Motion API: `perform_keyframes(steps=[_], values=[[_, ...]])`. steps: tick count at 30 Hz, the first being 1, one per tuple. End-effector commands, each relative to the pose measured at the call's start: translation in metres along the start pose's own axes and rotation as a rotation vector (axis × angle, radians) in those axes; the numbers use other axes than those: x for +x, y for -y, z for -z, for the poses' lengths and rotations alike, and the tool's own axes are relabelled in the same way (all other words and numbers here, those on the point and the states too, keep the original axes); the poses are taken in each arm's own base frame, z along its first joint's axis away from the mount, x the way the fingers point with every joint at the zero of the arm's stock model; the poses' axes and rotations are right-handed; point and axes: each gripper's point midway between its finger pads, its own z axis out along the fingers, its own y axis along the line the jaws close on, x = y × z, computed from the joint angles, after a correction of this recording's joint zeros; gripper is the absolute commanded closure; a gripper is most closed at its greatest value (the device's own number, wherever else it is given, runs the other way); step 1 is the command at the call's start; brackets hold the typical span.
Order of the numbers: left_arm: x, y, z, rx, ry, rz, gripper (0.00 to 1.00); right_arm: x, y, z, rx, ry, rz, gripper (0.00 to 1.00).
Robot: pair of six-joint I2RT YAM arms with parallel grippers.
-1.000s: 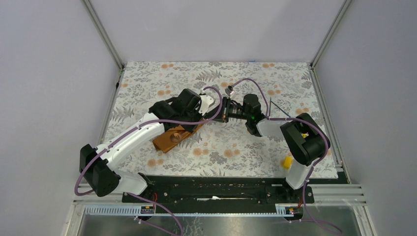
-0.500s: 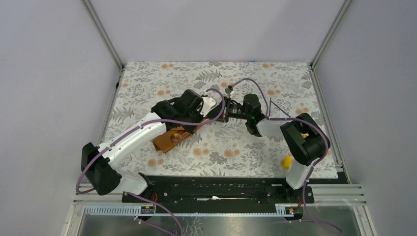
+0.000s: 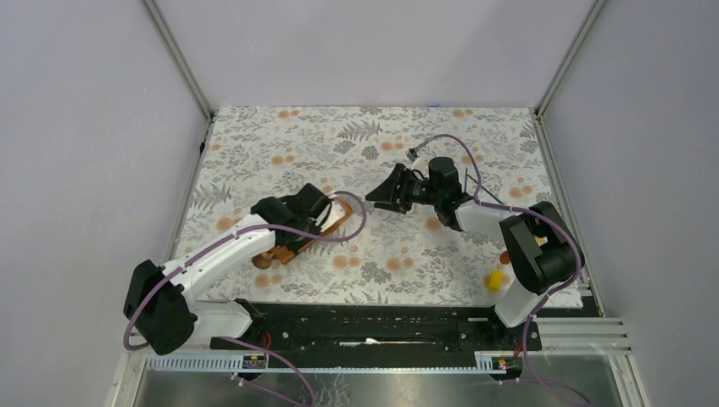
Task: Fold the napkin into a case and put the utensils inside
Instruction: Pass from the right arm to the left, then insert the spoon into the folded napkin.
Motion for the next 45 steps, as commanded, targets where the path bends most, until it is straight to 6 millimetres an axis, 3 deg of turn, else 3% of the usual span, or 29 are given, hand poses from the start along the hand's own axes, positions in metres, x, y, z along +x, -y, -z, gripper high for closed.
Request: perform_keyframes(steps=[1,5,26,31,38,41,45], values=[[0.053,-0.018,-0.001,-0.043,-0.081,-0.046,1.00,-0.003,-0.007,0.010,-0.014,0.020,0.067,0.32],[0.067,-0.021,-0.006,-0.020,-0.068,-0.017,1.00,0.001,-0.007,0.013,-0.017,0.016,0.074,0.32],[0.033,-0.028,-0.049,0.121,-0.172,0.050,1.00,0.010,-0.014,0.013,-0.093,-0.017,0.031,0.36],[0.037,-0.024,-0.053,0.131,-0.194,0.055,1.00,0.011,-0.014,0.013,-0.099,-0.019,0.024,0.36],[0.045,-0.025,-0.058,0.107,-0.194,0.071,1.00,0.013,-0.013,0.013,-0.100,-0.022,0.029,0.27],[0.044,-0.024,-0.064,0.121,-0.205,0.075,1.00,0.013,-0.005,0.015,-0.072,-0.011,0.031,0.13],[0.042,-0.030,-0.064,0.107,-0.188,0.098,1.00,0.006,0.002,0.021,-0.025,0.023,0.054,0.07]])
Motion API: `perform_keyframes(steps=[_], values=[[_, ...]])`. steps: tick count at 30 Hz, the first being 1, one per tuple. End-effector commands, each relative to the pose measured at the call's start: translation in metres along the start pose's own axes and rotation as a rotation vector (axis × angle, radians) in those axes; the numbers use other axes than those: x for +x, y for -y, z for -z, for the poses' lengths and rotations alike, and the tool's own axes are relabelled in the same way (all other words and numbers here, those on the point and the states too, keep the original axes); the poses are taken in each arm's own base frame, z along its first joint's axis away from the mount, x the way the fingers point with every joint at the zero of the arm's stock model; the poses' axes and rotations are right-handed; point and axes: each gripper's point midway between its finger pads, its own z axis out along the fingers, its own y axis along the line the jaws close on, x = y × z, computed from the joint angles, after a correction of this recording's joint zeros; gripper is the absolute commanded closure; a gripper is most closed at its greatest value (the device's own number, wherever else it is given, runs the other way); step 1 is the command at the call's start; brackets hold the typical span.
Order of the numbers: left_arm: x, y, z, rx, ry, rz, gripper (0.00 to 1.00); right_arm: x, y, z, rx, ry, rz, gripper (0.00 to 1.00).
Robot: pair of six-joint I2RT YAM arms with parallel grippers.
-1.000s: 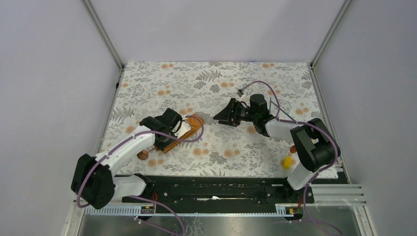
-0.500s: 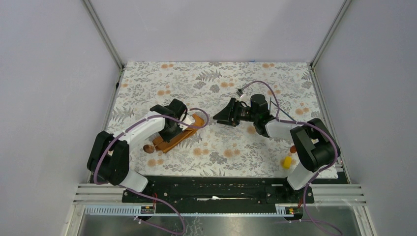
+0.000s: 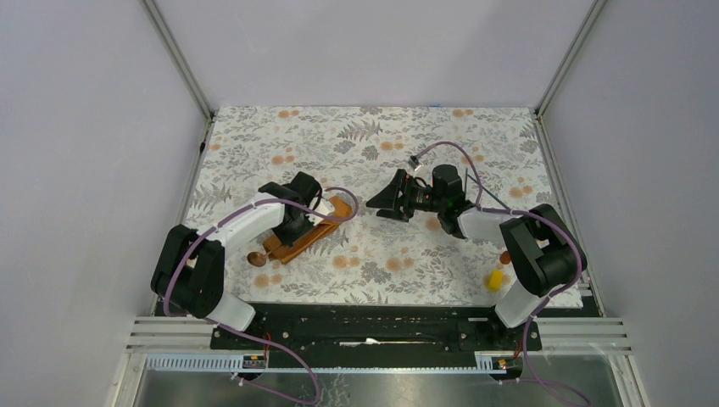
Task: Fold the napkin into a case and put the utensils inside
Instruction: Insert the spoon into the folded napkin.
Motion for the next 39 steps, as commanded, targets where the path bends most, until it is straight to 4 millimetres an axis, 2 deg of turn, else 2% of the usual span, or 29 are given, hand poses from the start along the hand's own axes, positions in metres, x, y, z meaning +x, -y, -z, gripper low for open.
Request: perform_keyframes(steps=[1,9,16,39], values=[[-0.009,-0.008,0.000,-0.013,0.045,0.028,1.00,-0.012,-0.001,0.011,0.033,0.059,0.070,0.07],[-0.008,-0.005,-0.001,0.005,0.034,0.031,1.00,-0.027,0.020,0.029,0.134,0.128,0.053,0.00],[-0.003,0.000,-0.004,0.011,0.028,0.019,1.00,-0.030,0.018,0.031,0.128,0.136,0.061,0.00],[-0.025,-0.004,-0.012,0.043,0.051,0.047,1.00,-0.030,0.015,0.030,0.114,0.133,0.064,0.00]])
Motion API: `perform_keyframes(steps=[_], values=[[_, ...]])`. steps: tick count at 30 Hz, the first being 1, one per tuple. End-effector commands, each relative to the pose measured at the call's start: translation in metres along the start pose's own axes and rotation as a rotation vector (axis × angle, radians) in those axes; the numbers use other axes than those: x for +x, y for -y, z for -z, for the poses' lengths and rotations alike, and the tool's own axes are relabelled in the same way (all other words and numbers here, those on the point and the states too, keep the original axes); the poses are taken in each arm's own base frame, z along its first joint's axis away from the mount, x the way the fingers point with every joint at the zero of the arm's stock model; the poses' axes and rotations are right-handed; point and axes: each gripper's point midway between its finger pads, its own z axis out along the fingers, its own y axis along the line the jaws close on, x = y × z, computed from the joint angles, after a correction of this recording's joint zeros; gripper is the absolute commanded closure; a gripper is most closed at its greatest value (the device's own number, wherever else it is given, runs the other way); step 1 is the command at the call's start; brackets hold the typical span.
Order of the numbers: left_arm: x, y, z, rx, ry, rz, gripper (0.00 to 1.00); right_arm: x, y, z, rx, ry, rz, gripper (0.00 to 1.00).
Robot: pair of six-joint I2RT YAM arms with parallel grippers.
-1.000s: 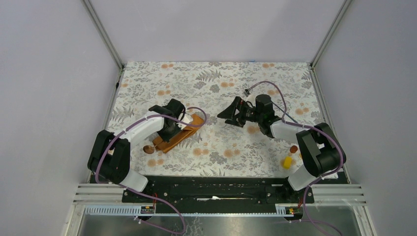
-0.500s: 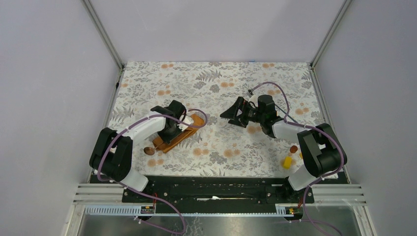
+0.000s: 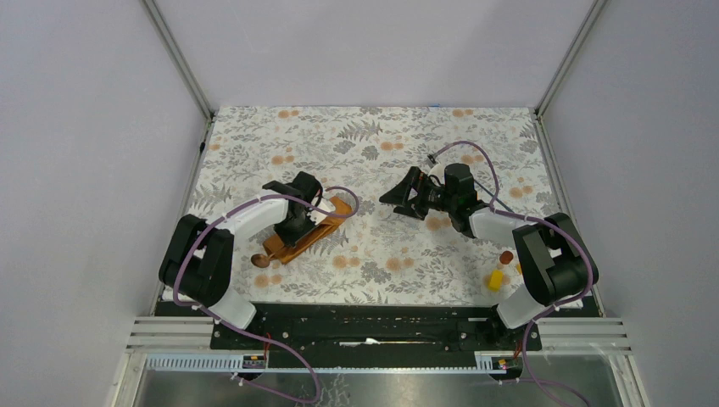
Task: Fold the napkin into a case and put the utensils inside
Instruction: Insert the spoon into the folded napkin.
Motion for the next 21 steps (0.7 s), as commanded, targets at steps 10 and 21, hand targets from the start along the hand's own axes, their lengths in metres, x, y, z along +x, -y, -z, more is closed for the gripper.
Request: perform_keyframes(steps=[10,21], values=[[-0.035,-0.017,-0.003,-0.016,0.088,0.003,1.00,-0.007,-0.013,0.004,-0.033,0.024,0.050,0.00],[-0.063,-0.023,-0.010,-0.007,0.154,-0.021,1.00,-0.007,-0.012,0.004,-0.034,0.023,0.051,0.00]])
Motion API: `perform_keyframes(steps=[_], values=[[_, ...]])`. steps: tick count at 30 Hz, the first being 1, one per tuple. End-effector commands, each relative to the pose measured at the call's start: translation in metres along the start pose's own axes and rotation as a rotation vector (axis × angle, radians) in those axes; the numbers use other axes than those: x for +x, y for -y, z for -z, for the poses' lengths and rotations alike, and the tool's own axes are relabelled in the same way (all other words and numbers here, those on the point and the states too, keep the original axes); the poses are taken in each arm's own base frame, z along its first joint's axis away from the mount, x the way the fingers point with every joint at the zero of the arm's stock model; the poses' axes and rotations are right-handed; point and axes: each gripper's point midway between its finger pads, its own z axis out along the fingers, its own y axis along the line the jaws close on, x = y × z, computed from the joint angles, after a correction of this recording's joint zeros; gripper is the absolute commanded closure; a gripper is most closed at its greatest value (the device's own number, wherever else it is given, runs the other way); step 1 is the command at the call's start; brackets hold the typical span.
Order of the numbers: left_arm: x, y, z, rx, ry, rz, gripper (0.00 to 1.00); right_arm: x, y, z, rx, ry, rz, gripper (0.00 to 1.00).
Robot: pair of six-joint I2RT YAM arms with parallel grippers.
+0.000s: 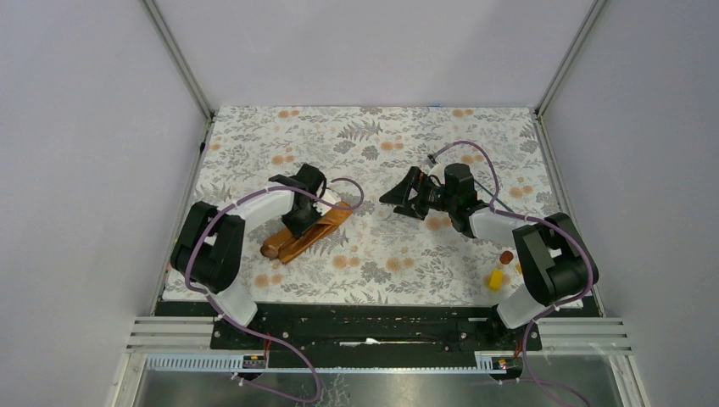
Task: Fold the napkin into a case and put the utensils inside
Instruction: Insert the spoon into the folded napkin.
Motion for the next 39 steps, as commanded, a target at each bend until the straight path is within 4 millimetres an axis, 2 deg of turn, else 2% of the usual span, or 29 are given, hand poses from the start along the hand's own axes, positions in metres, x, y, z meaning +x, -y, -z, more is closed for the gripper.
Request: perform_keyframes(steps=[1,7,14,22,32,39], values=[[-0.029,-0.011,0.003,-0.016,0.088,-0.015,1.00,-0.007,-0.012,0.004,-0.033,0.023,0.051,0.00],[-0.040,-0.016,0.004,-0.028,0.128,-0.026,1.00,-0.008,-0.012,0.003,-0.033,0.025,0.053,0.00],[-0.040,-0.011,-0.006,0.007,0.108,-0.052,1.00,-0.007,-0.012,0.003,-0.033,0.022,0.056,0.00],[-0.056,-0.019,0.000,-0.016,0.157,-0.080,1.00,-0.007,-0.009,0.002,-0.027,0.024,0.057,0.00],[-0.065,-0.015,0.014,0.001,0.189,-0.090,1.00,-0.007,-0.008,0.002,-0.025,0.022,0.055,0.00],[-0.072,-0.010,0.005,0.017,0.192,-0.107,1.00,-0.007,-0.008,0.002,-0.027,0.022,0.060,0.00]])
